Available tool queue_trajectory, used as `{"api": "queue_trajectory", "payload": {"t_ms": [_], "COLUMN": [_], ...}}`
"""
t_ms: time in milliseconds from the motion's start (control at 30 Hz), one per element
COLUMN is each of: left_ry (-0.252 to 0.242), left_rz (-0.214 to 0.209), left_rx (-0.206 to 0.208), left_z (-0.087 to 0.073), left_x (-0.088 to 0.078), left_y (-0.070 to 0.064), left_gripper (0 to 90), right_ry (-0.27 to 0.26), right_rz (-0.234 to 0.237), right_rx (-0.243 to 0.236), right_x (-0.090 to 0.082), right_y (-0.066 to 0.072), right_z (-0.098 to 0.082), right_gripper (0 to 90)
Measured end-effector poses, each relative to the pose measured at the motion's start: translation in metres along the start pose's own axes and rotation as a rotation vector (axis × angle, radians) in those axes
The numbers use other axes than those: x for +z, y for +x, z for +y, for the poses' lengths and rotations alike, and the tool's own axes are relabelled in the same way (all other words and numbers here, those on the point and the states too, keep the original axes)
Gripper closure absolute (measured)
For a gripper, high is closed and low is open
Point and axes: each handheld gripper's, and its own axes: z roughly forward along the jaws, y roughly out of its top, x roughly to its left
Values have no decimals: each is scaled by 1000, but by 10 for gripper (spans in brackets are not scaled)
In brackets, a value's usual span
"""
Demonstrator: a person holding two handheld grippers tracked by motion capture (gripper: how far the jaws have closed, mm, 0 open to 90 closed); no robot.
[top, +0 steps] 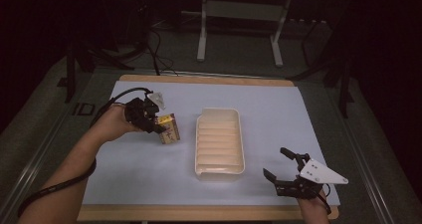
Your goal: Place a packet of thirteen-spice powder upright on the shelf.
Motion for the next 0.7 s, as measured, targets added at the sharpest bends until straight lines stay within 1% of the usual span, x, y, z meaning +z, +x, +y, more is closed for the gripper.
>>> {"api": "queue_trajectory", "payload": {"t_ms": [67,100,133,200,233,267,333,367,400,467,500,533,600,633,667,700], "left_ry": [-3,-12,-19,-25,-19,-23,-19,-20,-17,-19,-19,-19,-23,-30,-33,-33], "left_rz": [-2,-1,-9,6,4,8,0,9,2,12,8,11,8,14,9,9], "left_rx": [8,12,9,19,29,33,39,49,48,64,63,72,77,81,81,88], "left_z": [4,6,8,12,15,17,22,24,26,30,33,35,39,40,42,44], "left_x": [-2,-3,-5,-7,-8,-9,-10,-11,-11,-12,-13,-13,-14,-15,-15,-16], "left_y": [0,0,0,-1,-1,-2,-2,-3,-2,-4,-4,-5,-5,-5,-5,-5], "left_gripper": [676,676,676,676,676,676,676,676,676,676,676,676,675,676,676,676], "right_ry": [-1,-2,-1,0,0,0,2,2,2,1,1,2,2,3,4,4], "right_rz": [1,1,1,3,3,4,5,6,6,6,7,7,7,8,9,9], "right_rx": [-1,-1,0,-1,-2,-2,-2,-2,-3,-3,-3,-3,-4,-4,-3,-3], "right_x": [0,0,0,0,0,0,0,0,0,0,0,0,0,1,1,1], "right_y": [0,0,0,0,0,0,0,0,0,0,0,0,0,0,0,0], "right_z": [0,0,0,0,0,0,0,0,0,0,0,0,0,0,0,0], "right_gripper": [145,145,145,145,145,145,145,145,145,145,145,145,145,145,145,145]}}
